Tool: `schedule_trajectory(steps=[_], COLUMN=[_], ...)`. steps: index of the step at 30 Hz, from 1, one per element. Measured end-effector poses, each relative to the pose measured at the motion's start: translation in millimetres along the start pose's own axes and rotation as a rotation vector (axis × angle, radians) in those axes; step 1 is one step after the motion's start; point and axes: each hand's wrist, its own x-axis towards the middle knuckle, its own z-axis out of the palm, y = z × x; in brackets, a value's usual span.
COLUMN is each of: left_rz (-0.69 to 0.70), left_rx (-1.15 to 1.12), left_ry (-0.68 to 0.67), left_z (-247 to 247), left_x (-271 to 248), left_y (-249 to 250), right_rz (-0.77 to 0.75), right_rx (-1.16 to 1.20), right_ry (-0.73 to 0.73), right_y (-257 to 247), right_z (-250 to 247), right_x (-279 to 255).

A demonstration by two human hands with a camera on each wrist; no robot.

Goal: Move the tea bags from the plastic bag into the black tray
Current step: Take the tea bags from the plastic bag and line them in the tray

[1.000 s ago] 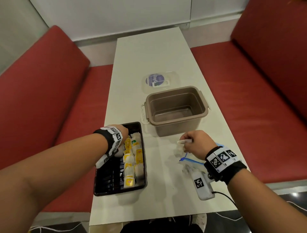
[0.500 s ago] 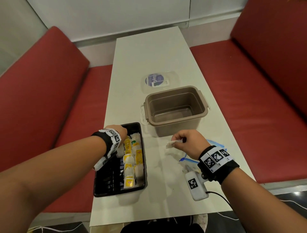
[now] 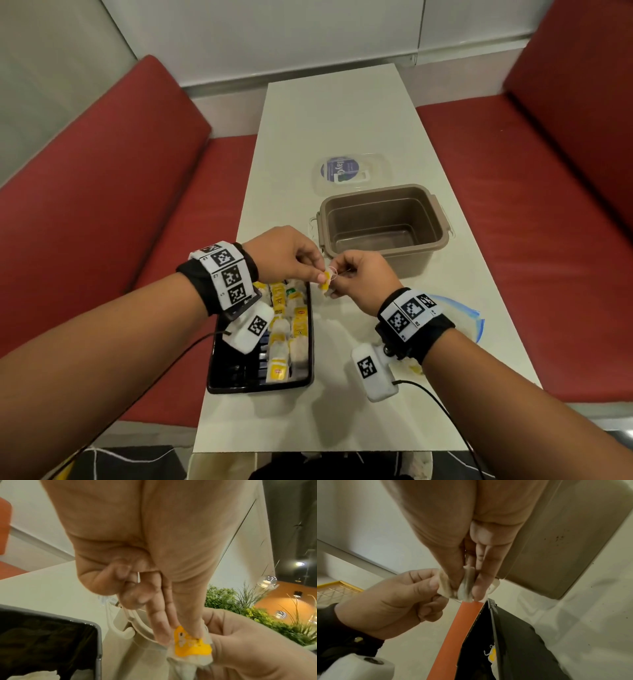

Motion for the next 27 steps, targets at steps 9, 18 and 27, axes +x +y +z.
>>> schedule_trajectory(steps=[9, 18, 27], left_rz=[-0.076, -0.359, -0.373], left_rx=[0.325, 0.838, 0.965], left_ry=[0.059, -0.388, -0.634], left_z=[-7, 21, 40], left_x=[-9, 11, 26], left_y=[-20, -61, -76], right_rz=[0.024, 0.248, 0.253], right_rx=[-0.046, -0.433, -0.337], right_ry=[0.002, -0.168, -0.186], right_y=[5, 29, 34], right_z=[24, 47, 53], right_x=[10, 15, 14])
